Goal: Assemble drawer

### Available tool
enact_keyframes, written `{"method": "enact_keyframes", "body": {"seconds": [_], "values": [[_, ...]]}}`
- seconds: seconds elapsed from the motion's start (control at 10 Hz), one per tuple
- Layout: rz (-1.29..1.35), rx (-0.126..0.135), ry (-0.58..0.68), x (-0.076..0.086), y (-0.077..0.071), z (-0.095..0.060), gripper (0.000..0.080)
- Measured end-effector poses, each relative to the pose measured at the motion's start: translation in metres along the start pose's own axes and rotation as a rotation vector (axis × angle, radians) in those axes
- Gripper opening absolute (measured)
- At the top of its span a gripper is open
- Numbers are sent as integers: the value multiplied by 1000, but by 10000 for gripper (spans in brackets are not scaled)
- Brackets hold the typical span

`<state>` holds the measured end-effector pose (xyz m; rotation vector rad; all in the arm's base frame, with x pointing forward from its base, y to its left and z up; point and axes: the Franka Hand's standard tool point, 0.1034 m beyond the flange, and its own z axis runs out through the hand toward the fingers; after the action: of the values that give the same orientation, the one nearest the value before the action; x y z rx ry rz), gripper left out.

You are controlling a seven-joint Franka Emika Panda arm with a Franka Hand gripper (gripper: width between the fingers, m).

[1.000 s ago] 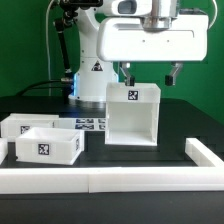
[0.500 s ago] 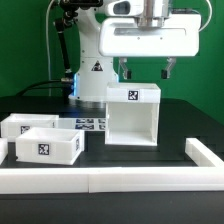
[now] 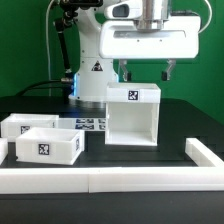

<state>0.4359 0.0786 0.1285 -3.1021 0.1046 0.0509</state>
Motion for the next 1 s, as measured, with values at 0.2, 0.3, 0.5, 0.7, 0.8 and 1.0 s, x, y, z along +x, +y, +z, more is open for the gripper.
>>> {"method": "enact_keyframes", "body": {"seconds": [0.2, 0.3, 0.5, 0.7, 0.8, 1.0], "values": [[29, 2, 18, -22, -15, 18, 650], [28, 2, 17, -26, -16, 23, 650], [41, 2, 13, -31, -21, 36, 650], [43, 3, 12, -29, -21, 34, 532], [44, 4, 14, -28, -21, 33, 397], [44, 4, 12, -29, -21, 34, 223]]}}
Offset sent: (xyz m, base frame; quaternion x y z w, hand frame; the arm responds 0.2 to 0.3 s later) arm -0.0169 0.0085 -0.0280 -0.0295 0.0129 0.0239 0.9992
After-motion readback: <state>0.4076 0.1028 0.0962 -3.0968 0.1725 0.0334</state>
